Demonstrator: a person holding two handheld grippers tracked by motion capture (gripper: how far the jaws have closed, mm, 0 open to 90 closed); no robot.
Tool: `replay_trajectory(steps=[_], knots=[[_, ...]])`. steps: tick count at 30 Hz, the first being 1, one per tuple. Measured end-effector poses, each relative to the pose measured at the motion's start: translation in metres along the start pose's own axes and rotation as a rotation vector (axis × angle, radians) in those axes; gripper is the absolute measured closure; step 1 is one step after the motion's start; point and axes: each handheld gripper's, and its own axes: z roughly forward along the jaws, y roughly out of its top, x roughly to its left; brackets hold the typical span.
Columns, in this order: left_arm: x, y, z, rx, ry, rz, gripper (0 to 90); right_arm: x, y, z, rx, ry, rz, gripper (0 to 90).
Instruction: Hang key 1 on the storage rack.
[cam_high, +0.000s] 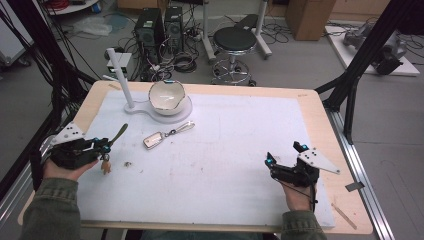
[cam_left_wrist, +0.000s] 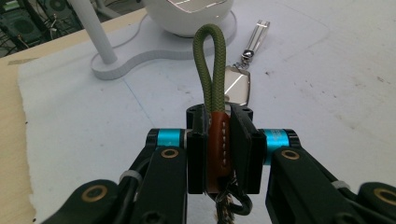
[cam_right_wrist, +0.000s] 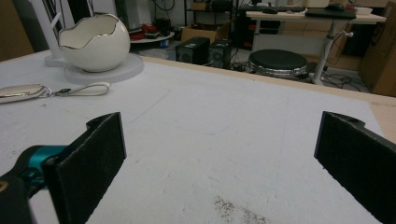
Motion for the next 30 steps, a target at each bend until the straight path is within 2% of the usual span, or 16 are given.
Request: replay_trajectory(steps=[6,11,12,15,19,25,30], knots=[[0.009,0.002,0.004,-0.011,0.002,-0.041,76.8,-0.001,0.000,0.000,-0.004,0.004,0.006,0.9],[0.016,0.003,0.006,-0.016,0.000,-0.065,76.9,0.000,0.000,0.002,0.002,0.005,-0.007,0.9],[0.019,0.004,0.007,-0.015,0.010,-0.073,76.9,0.001,0.000,0.001,0.001,0.004,-0.003,0.9],[0.024,0.009,0.008,-0.008,0.026,-0.072,76.9,0.000,0.000,0.000,-0.002,0.002,0.002,0.9],[0.027,0.016,0.009,-0.001,0.023,-0.064,77.0,-0.001,0.000,0.001,-0.004,0.003,-0.005,0.9],[0.039,0.027,0.013,-0.008,0.046,-0.088,77.0,0.000,0.000,0.002,-0.001,0.006,-0.004,0.9],[0.048,0.034,0.011,-0.004,0.052,-0.083,77.0,0.001,0.000,0.001,0.002,0.005,0.002,0.9]])
